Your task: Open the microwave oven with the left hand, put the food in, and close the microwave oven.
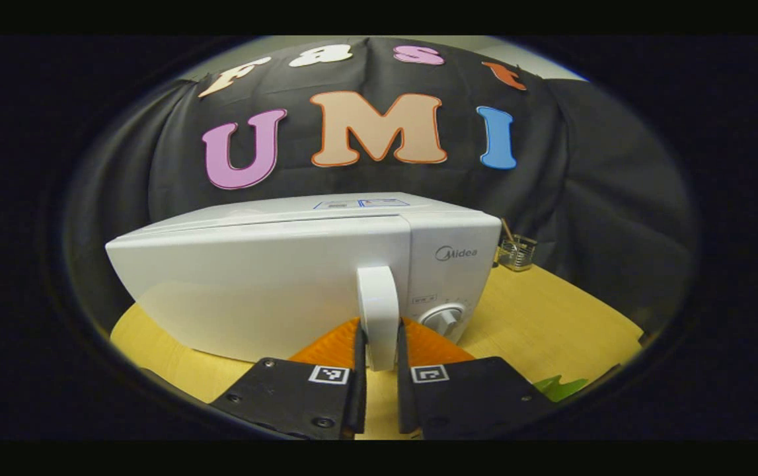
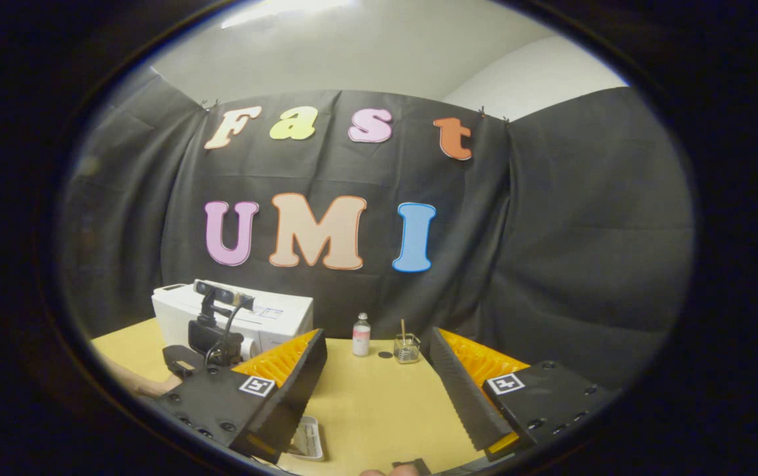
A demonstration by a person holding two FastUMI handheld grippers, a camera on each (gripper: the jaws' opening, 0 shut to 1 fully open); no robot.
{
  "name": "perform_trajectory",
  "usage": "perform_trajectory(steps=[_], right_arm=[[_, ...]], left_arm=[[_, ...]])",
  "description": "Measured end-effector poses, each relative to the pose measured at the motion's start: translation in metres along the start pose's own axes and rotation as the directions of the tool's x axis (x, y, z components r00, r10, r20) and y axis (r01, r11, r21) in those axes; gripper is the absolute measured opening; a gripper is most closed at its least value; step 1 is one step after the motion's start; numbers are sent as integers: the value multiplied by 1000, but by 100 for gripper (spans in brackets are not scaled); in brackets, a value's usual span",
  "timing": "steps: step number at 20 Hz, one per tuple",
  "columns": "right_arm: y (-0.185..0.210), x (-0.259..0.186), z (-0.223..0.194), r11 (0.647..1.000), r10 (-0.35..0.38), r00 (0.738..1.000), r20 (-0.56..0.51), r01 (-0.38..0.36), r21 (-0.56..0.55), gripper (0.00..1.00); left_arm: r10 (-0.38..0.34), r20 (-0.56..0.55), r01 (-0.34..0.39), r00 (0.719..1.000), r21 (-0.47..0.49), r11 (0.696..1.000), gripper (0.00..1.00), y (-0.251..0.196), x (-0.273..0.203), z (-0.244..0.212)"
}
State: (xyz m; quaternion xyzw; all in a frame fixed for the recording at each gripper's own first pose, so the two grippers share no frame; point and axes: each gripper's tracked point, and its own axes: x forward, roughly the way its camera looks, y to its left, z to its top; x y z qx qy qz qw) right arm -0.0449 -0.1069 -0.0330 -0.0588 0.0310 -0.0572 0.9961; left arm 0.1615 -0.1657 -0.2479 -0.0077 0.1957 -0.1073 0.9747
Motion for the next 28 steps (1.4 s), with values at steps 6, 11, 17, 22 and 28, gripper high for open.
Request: perform_trajectory(steps=[6, 11, 17, 22, 28], right_arm=[[11, 1, 0, 999, 36, 999, 6, -35, -5, 96], [37, 13, -21, 996, 91, 995, -40, -91, 7, 97], [90, 23, -62, 972, 234, 968, -92, -232, 31, 97], [129, 18, -92, 948, 317, 943, -105, -319, -6, 97], [155, 15, -136, 928, 356, 918, -176, -369, -50, 98]], left_arm=[[-52, -94, 48, 994, -46, 998, 8, -2, -29, -22], [-159, -53, 157, 986, -39, 987, 8, 14, -119, -45], [-140, -72, 138, 988, -41, 990, 7, 54, -186, -69], [-67, -88, 64, 994, -36, 997, 7, 96, -228, -85], [63, -105, -71, 992, -66, 995, 7, 144, -257, -97]])
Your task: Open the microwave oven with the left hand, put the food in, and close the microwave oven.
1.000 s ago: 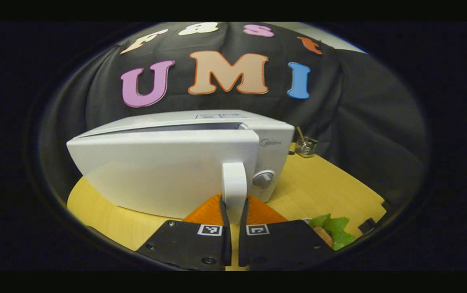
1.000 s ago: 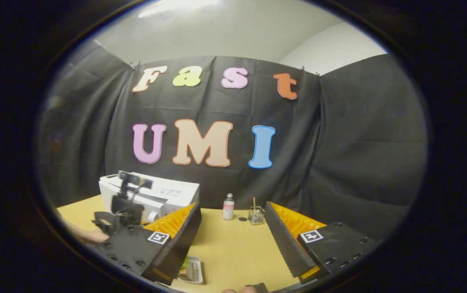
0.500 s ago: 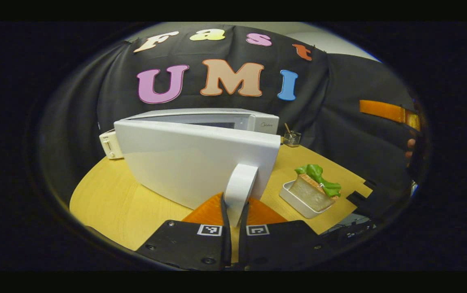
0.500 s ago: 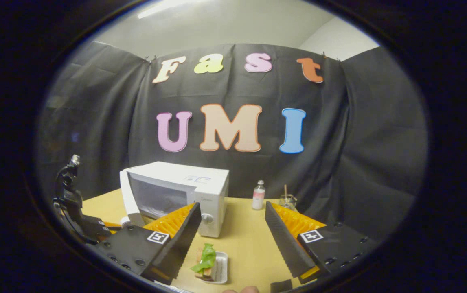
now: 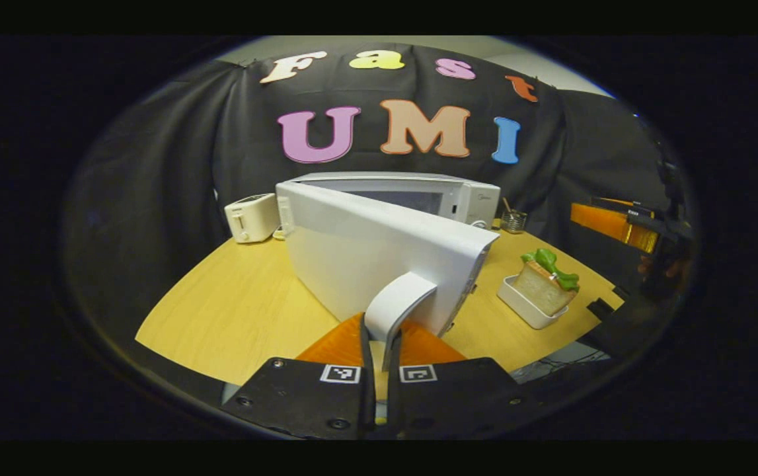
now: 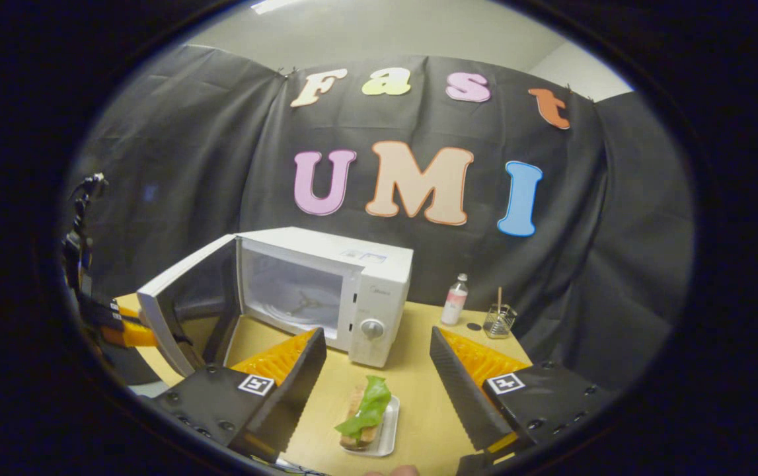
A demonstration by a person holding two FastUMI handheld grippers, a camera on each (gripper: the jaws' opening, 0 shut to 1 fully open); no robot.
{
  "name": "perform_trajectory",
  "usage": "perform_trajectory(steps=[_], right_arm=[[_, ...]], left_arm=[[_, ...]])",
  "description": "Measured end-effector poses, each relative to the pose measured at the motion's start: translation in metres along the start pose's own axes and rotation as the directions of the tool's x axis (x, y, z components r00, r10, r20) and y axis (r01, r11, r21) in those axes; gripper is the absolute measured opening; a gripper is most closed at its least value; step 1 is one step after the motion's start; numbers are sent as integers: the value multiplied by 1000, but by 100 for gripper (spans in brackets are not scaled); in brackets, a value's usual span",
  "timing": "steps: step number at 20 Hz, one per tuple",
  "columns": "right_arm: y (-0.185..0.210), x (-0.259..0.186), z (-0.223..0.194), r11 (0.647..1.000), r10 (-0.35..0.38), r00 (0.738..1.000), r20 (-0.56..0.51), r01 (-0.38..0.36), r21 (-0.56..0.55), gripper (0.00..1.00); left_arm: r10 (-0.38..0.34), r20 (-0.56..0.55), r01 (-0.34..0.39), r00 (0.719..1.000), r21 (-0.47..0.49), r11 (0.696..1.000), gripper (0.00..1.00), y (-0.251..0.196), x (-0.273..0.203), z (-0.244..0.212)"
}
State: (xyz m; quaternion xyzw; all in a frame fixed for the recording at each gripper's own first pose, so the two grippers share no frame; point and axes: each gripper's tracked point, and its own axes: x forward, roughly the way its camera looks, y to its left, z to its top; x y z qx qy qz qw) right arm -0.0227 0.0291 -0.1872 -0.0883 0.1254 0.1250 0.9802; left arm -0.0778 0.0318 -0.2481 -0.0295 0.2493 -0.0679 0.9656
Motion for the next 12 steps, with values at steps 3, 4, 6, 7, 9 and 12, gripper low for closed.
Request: perform_trajectory(steps=[3, 4, 6, 7, 9, 12], right_arm=[[9, 4, -53, 999, 21, 991, -132, -14, 49, 98], [9, 7, -71, 998, 22, 984, -176, -10, 66, 98], [11, 7, -109, 996, 26, 961, -275, -2, 88, 98], [9, 6, -125, 995, 21, 950, -312, 9, 95, 99], [3, 4, -144, 995, 1, 937, -349, 35, 97, 100], [-1, 1, -166, 994, -15, 918, -396, 56, 91, 100]], left_arm=[[91, -31, -92, 995, -43, 995, 10, 26, -9, -6], [115, -36, -117, 993, -46, 992, 10, 33, -11, -7], [163, -50, -166, 985, -65, 984, 12, 50, -18, -9], [161, -51, -165, 986, -90, 982, 12, 54, -20, -9], [161, -68, -169, 985, -136, 976, 12, 60, -24, -11], [140, -101, -157, 985, -183, 970, 11, 63, -24, -14]])
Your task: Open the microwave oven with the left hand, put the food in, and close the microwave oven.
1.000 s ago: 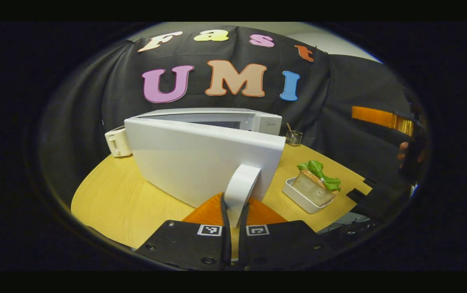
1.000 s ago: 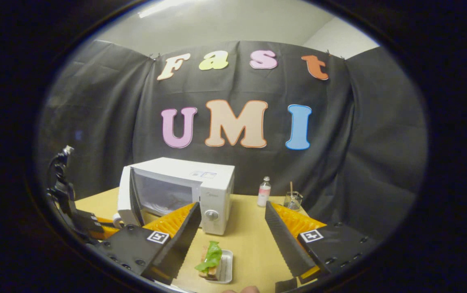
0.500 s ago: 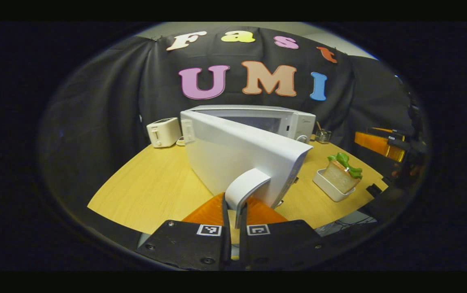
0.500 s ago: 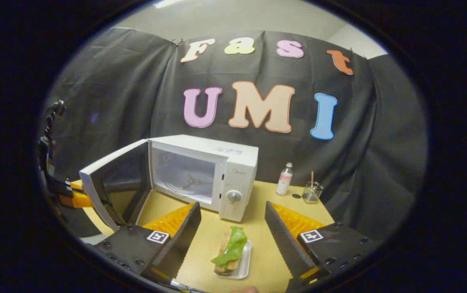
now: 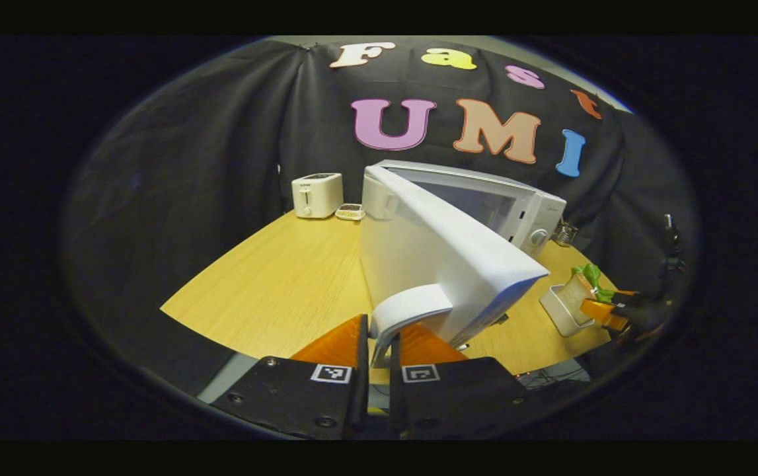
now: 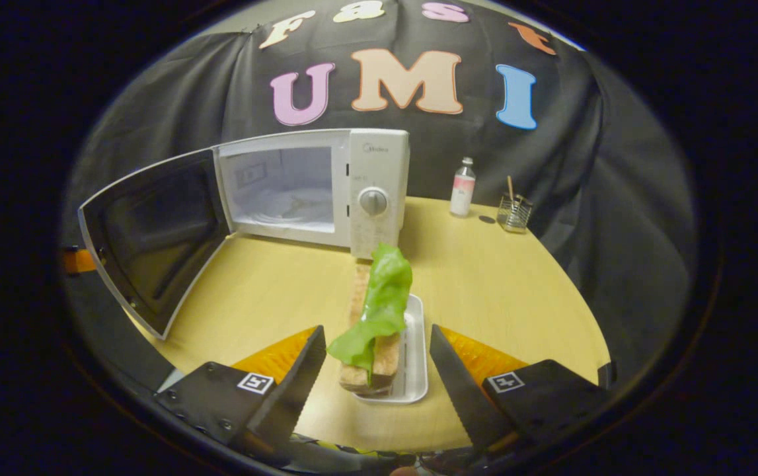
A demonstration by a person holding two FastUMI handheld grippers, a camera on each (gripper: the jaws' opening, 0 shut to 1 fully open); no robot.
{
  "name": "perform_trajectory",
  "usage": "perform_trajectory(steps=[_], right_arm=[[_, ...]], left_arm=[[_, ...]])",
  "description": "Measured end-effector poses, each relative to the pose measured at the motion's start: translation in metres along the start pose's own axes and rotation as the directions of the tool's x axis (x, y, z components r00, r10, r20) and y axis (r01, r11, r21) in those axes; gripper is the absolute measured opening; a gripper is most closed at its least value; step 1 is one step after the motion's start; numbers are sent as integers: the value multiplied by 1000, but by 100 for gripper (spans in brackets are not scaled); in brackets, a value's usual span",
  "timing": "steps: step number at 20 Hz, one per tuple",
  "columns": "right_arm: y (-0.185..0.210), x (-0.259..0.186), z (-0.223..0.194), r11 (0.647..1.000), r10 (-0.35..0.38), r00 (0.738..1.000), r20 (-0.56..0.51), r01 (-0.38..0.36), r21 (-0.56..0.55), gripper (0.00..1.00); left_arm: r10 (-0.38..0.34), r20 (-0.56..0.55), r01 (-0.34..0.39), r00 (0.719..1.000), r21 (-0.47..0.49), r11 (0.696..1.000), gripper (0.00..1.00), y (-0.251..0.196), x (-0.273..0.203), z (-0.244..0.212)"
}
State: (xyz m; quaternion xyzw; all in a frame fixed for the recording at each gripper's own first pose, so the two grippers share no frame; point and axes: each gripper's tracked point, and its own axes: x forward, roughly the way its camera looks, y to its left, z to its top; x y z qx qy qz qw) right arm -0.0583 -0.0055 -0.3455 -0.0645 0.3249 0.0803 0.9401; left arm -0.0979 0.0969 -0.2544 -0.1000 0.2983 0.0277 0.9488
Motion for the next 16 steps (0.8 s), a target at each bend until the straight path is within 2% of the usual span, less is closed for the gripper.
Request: perform_trajectory(steps=[1, 2, 3, 4, 5, 6, 8, 9, 10, 11, 12, 13, 15, 16], right_arm=[[1, 1, -4, 1000, 0, 1000, -12, 0, 0, 99], [2, 3, -4, 1000, 1, 1000, -19, -1, -2, 96], [1, 1, -5, 1000, -3, 1000, -22, 3, -12, 94], [2, 3, -7, 1000, -9, 1000, -26, 8, -25, 90], [2, 4, -8, 999, -11, 999, -30, 10, -33, 72], [5, 5, -10, 999, -3, 999, -39, 1, -33, 68], [8, 5, -11, 999, -2, 998, -55, 0, -43, 69], [9, 6, -11, 999, 1, 998, -56, -3, -46, 61], [11, 6, -11, 999, 2, 999, -53, -4, -49, 54], [11, 6, -9, 999, 2, 999, -53, -5, -50, 50], [7, 1, -8, 998, -20, 998, -54, 17, -56, 53], [9, 5, -10, 999, -16, 998, -67, 13, -46, 40], [7, 3, -9, 999, -31, 996, -79, 29, -21, 40], [8, 3, -10, 999, -35, 996, -87, 35, -7, 35]], left_arm=[[-3, -4, 3, 1000, -15, 1000, 20, 1, 0, 0], [9, -10, -9, 1000, -19, 1000, 20, 5, -1, -2], [21, -14, -22, 1000, -19, 1000, 35, 10, -4, -2], [38, -13, -38, 999, -19, 999, 31, 15, -5, -1], [47, -15, -47, 999, -16, 999, 47, 19, -5, 1], [57, -13, -57, 998, -9, 998, 52, 23, -8, -2], [70, -3, -70, 998, 28, 997, 67, 28, -13, 0], [80, 7, -81, 997, 50, 996, 86, 32, -13, -1], [76, 12, -76, 997, 63, 995, 98, 31, -18, 3], [76, 11, -77, 997, 73, 994, 100, 31, -21, 5], [79, 8, -80, 997, 74, 994, 100, 32, -25, 7], [78, 13, -79, 997, 68, 995, 100, 31, -29, 11], [77, 19, -78, 997, 66, 995, 100, 28, -36, 15], [77, 24, -79, 997, 74, 994, 100, 29, -39, 16]])
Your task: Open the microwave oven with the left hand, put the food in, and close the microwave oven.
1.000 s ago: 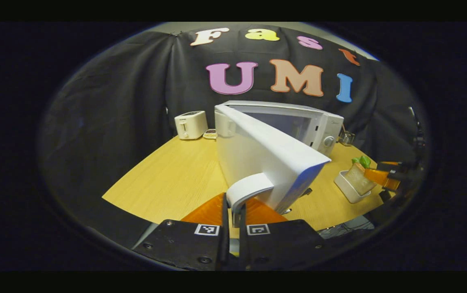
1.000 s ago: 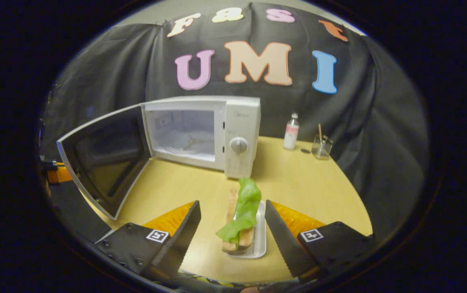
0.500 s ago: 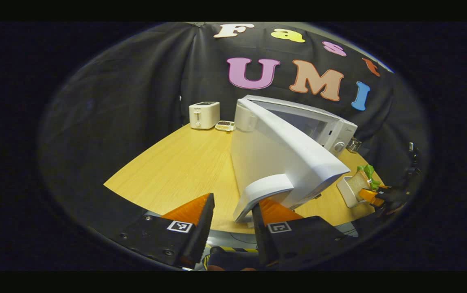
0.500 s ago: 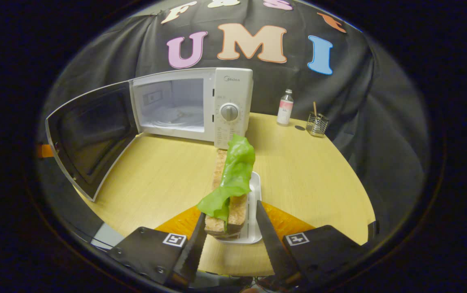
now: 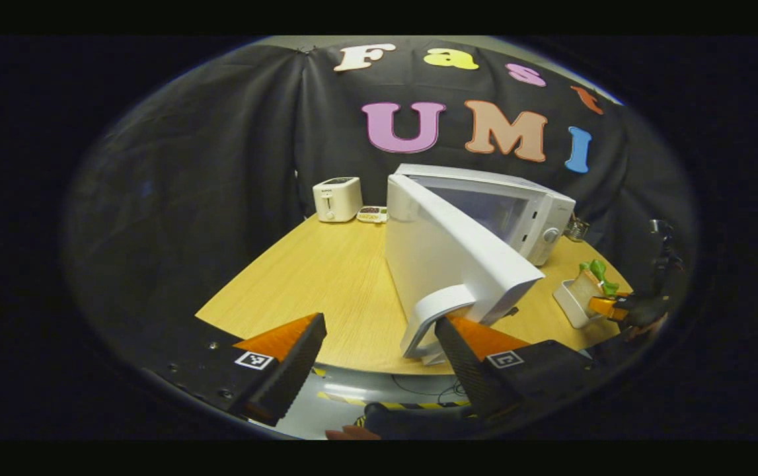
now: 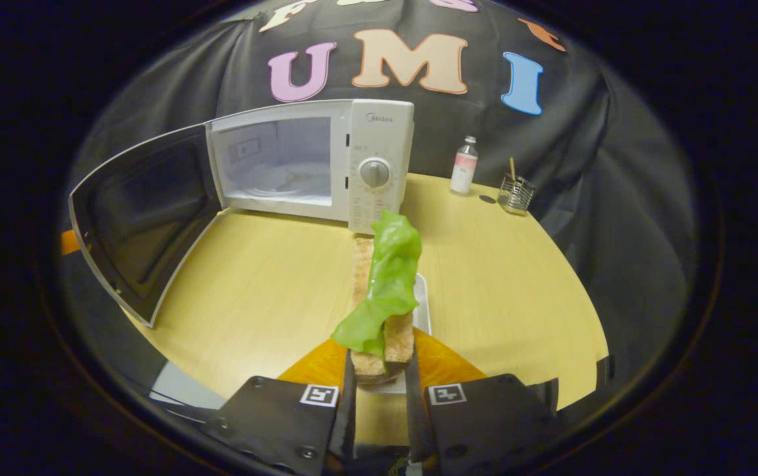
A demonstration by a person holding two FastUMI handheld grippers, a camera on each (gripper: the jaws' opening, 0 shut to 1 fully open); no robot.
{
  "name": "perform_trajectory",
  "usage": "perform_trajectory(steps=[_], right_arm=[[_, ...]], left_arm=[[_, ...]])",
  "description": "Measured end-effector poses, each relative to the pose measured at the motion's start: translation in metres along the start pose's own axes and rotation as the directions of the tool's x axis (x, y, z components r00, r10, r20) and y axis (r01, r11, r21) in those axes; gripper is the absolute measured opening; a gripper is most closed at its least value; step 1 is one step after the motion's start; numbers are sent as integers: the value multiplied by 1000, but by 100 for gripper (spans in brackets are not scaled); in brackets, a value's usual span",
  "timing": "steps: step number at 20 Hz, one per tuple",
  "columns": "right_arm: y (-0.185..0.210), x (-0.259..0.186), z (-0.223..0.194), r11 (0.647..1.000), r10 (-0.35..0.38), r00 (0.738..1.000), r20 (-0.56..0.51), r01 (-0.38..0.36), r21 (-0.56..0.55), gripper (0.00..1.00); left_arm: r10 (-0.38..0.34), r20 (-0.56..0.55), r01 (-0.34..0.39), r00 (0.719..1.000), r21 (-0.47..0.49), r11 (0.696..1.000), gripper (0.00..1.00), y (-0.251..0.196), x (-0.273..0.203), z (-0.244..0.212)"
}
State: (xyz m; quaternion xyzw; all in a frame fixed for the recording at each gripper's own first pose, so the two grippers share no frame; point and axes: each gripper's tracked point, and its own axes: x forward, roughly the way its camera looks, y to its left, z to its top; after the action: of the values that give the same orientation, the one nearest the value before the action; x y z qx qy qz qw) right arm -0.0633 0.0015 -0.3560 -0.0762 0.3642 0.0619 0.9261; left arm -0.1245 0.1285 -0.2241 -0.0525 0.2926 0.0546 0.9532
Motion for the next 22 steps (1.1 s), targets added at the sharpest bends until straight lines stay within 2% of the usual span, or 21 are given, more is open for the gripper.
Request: perform_trajectory(steps=[1, 2, 6, 8, 11, 14, 17, 18, 19, 20, 21, 22], right_arm=[[0, -1, 0, 1000, -4, 1000, -6, 4, 11, 29], [0, -1, 2, 1000, -4, 1000, -9, 4, 20, 35], [0, -6, 16, 1000, -3, 1000, 8, 3, 19, 35], [0, -11, 24, 1000, 3, 1000, 16, -3, 5, 35], [-1, -13, 37, 1000, -21, 1000, 12, 21, 20, 35], [9, -14, 56, 998, -7, 1000, 14, 6, 57, 35], [34, -14, 79, 995, 44, 999, 17, -46, 94, 34], [48, -12, 84, 989, 85, 996, 9, -85, 124, 34], [62, -10, 92, 980, 118, 993, 5, -117, 162, 30], [72, -8, 100, 970, 140, 990, 5, -138, 198, 35], [87, -3, 110, 956, 169, 986, 1, -164, 244, 35], [99, -1, 114, 942, 193, 981, -4, -184, 282, 30]], left_arm=[[-1, 12, 1, 1000, 9, 1000, 100, 0, -4, 3], [-1, 20, 0, 1000, 15, 1000, 100, 0, -7, 6], [-20, 65, 19, 998, 8, 1000, 100, -5, -16, 20], [-60, 66, 60, 996, 10, 998, 100, -14, -19, 21], [-84, 93, 80, 992, 37, 996, 95, -16, -26, 30], [-116, 137, 106, 984, 76, 991, 97, -23, -34, 43], [-143, 121, 124, 982, 151, 981, 97, -18, -40, 41], [-136, 131, 115, 982, 151, 982, 96, -9, -43, 44], [-133, 150, 112, 980, 139, 984, 98, -4, -46, 49], [-131, 165, 111, 977, 123, 986, 98, 0, -48, 54], [-131, 184, 114, 974, 100, 988, 98, 6, -51, 60], [-128, 202, 113, 971, 86, 990, 98, 10, -53, 65]])
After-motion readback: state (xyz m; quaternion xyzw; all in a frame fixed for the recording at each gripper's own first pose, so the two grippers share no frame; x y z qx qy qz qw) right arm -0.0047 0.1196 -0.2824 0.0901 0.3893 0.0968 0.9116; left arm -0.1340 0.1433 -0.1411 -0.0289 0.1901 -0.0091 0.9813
